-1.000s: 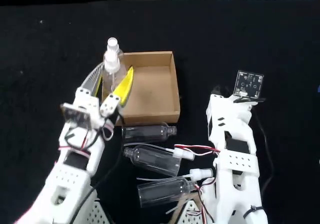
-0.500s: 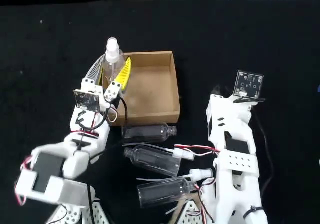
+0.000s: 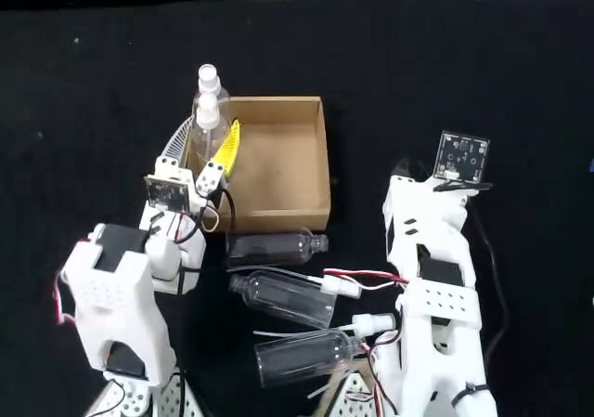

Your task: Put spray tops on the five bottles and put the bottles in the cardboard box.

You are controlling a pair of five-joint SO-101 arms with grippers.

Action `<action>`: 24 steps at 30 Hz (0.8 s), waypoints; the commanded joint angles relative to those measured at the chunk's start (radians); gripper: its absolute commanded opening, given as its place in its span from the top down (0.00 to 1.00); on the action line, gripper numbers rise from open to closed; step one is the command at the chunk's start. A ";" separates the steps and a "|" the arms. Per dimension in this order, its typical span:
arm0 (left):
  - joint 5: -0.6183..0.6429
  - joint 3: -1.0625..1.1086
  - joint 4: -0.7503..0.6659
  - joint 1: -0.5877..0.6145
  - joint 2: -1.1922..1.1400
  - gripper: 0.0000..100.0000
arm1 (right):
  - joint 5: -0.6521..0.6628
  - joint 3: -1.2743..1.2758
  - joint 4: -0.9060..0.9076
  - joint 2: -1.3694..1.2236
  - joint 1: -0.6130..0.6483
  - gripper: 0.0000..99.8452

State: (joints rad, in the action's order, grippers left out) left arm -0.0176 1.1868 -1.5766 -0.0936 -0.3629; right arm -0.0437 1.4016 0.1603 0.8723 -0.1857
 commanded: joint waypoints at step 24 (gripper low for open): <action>0.011 -0.073 -0.025 0.001 -0.051 0.74 | -0.008 -0.004 -0.029 0.019 0.006 0.95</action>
State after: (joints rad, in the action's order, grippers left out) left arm -0.0161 1.1561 -1.5796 -0.0936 -0.4181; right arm -0.0437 1.4016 0.1603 0.8723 -0.1857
